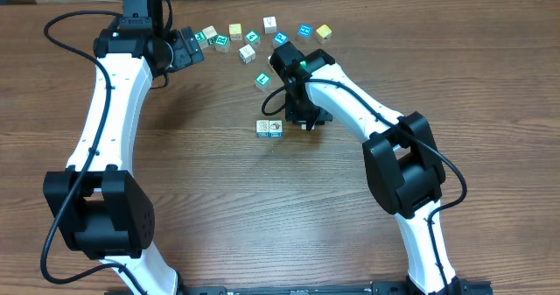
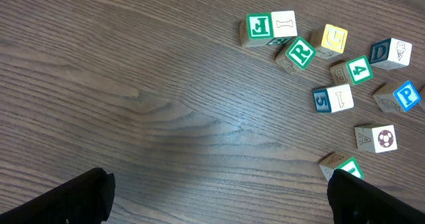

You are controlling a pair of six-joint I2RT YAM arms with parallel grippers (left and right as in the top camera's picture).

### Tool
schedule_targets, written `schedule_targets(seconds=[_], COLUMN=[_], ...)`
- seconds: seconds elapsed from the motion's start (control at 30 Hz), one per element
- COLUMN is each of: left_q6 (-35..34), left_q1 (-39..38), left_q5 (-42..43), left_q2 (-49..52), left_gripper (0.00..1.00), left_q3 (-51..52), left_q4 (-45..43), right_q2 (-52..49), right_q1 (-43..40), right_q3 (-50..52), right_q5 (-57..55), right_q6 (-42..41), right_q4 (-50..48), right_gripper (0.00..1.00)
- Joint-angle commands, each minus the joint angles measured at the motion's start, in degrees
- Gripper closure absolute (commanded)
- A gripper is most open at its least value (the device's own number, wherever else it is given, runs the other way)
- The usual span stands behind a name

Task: Form a horizontal line
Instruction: 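Carry the pineapple block down to the right of the acorn block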

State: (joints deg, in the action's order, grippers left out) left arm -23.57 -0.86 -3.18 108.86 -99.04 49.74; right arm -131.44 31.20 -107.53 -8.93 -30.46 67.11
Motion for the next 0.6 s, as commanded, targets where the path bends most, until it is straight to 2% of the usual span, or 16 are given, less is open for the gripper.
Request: schedule_targets(seconds=[0.0, 0.57], left_q6=[0.46, 0.46], left_q1=[-0.31, -0.31], left_q5=[0.22, 0.22], left_q2=[-0.35, -0.35], left_gripper=[0.0, 0.0], left_q3=[-0.46, -0.46], left_q4=[-0.11, -0.09], right_q2=[0.48, 0.48], right_q1=[0.17, 0.98], right_q3=[0.35, 0.35], right_q5=[0.7, 1.68], right_q6=[-0.68, -0.66], right_q4=[-0.22, -0.44], right_gripper=[0.78, 0.75])
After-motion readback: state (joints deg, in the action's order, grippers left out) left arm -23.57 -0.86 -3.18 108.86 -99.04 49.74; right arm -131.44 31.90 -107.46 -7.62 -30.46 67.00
